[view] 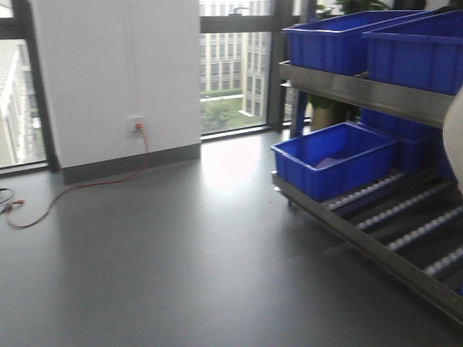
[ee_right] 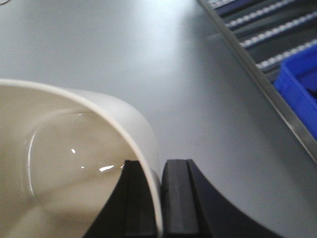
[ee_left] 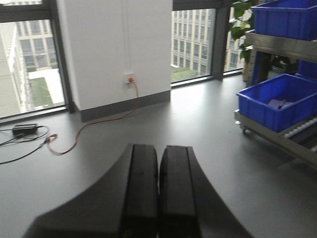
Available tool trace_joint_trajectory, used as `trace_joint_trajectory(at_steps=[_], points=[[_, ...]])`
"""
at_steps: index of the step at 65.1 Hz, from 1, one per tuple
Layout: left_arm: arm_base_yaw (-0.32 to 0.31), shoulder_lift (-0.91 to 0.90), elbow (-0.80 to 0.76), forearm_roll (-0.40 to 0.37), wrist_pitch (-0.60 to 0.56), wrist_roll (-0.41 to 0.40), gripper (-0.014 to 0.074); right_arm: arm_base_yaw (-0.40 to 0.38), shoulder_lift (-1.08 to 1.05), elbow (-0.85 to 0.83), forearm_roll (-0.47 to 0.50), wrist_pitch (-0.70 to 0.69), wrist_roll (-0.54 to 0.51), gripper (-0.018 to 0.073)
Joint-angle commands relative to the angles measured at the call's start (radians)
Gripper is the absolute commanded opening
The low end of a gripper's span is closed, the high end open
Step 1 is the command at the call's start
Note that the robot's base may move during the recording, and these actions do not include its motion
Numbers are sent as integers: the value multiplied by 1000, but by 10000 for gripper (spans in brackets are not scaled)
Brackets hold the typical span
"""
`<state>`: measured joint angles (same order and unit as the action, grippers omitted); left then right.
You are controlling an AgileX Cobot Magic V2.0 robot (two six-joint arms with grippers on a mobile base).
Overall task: Move white bin to right shelf second layer
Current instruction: 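Turn the base toward the roller shelf with blue bins, then approach the roller shelf and bring the bin above its second layer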
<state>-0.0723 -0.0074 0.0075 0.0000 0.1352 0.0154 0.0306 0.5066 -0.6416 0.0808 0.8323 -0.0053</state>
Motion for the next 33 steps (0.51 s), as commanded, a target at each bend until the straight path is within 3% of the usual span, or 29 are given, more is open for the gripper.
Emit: trace_joint_trajectory(at_steps=[1, 33], points=[[-8, -16, 37, 0, -87, -3, 85, -8, 2, -29, 5, -87, -5, 48], [-8, -16, 37, 0, -87, -3, 85, -8, 2, -29, 5, -87, -5, 48]])
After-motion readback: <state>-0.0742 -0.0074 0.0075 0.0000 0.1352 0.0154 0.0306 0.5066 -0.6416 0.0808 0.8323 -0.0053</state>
